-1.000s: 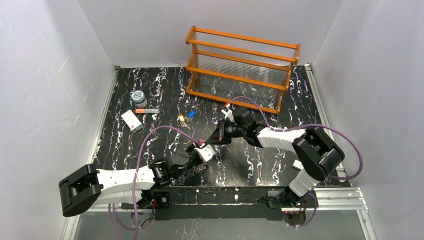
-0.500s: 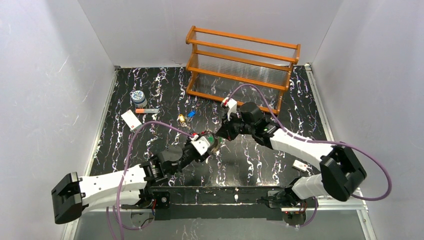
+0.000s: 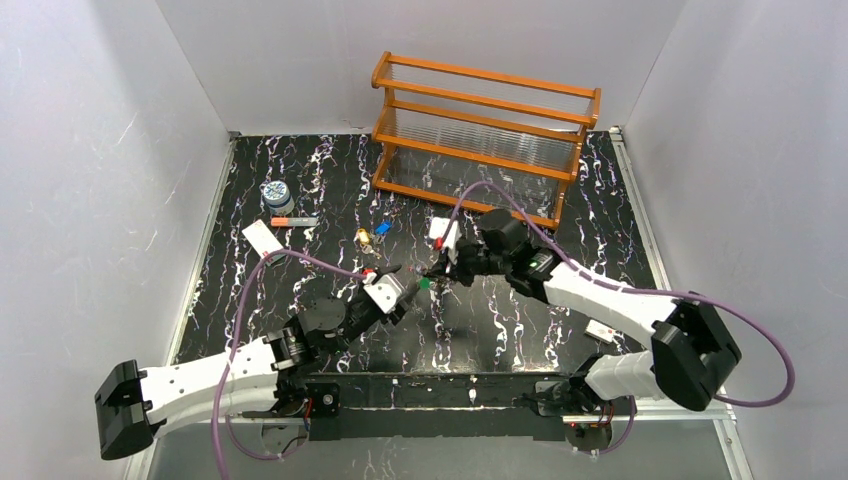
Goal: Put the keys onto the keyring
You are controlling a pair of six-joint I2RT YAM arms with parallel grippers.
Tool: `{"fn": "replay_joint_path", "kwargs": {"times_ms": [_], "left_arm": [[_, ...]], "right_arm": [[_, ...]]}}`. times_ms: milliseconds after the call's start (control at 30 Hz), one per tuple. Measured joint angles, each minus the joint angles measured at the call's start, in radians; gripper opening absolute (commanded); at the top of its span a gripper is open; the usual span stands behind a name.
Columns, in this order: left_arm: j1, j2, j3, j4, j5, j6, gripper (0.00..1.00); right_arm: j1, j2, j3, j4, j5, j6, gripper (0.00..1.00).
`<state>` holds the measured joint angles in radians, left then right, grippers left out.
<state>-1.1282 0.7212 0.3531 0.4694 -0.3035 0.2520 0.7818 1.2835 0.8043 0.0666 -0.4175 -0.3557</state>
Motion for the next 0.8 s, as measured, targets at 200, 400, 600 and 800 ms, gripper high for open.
{"fn": "replay_joint_path", "kwargs": {"times_ms": [200,400,600,800], "left_arm": [[0.0,-0.005,-0.064,0.001,-0.004,-0.021,0.54],[0.0,-0.012,-0.142,-0.005,0.012,-0.054,0.52],[0.0,-0.019,-0.2,0.03,0.111,-0.05,0.5],[0.0,0.041,-0.214,0.101,0.254,-0.02,0.46]], "right_arm": [[0.121,0.093,-0.026,-0.047,-0.047,-0.089,0.01],[0.136,0.047,-0.201,0.031,-0.107,-0.015,0.01],[0.128,-0.038,-0.272,0.143,-0.169,0.097,0.01],[0.117,-0.059,-0.331,0.28,-0.231,0.199,0.01]]}}
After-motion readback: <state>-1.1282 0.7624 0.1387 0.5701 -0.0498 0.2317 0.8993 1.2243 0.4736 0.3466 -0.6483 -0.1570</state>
